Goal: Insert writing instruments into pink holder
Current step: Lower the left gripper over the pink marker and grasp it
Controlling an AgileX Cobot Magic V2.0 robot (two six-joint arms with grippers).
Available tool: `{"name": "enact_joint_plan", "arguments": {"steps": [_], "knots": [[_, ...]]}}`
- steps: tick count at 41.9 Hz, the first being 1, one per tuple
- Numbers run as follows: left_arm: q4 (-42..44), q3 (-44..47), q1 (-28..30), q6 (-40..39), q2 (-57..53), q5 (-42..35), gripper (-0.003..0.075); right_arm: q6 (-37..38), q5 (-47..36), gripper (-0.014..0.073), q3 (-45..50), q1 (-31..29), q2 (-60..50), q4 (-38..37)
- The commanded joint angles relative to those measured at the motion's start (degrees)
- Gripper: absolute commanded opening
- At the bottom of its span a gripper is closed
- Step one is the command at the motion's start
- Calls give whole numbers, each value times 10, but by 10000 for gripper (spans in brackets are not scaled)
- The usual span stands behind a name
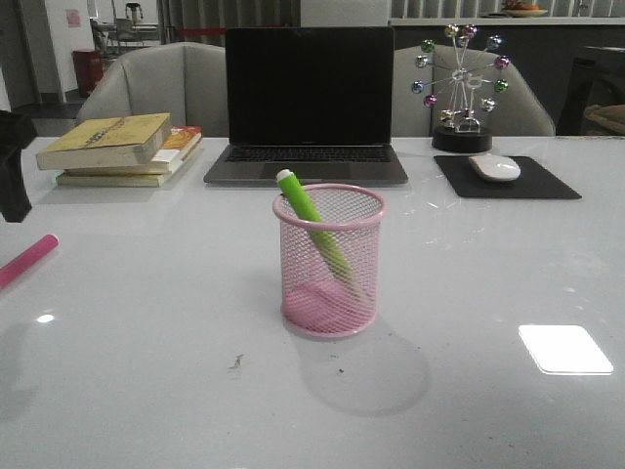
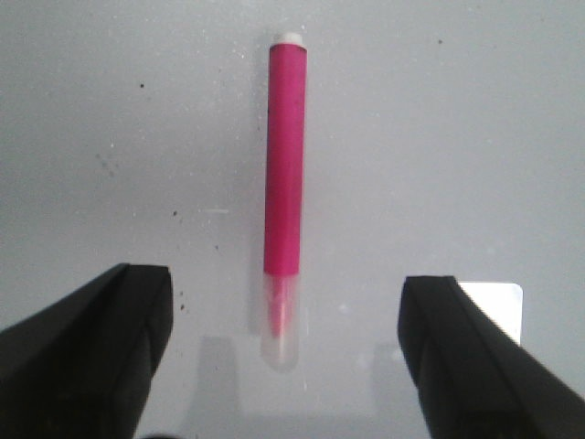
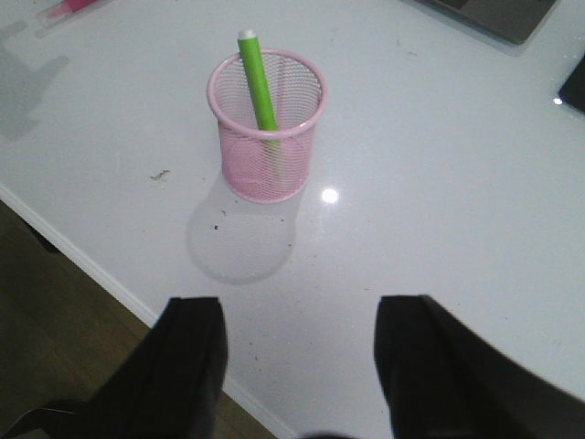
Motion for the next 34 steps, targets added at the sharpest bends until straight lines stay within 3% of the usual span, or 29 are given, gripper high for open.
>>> {"name": "enact_joint_plan", "arguments": {"steps": [1, 14, 34], "knots": [[0, -42, 0, -1, 9, -16, 562, -2, -40, 477, -16, -1, -1, -9], [0, -114, 0, 0, 102, -13, 562, -2, -40, 477, -16, -1, -1, -9], [0, -183, 0, 0, 154, 2, 562, -2, -40, 477, -16, -1, -1, -9]]}}
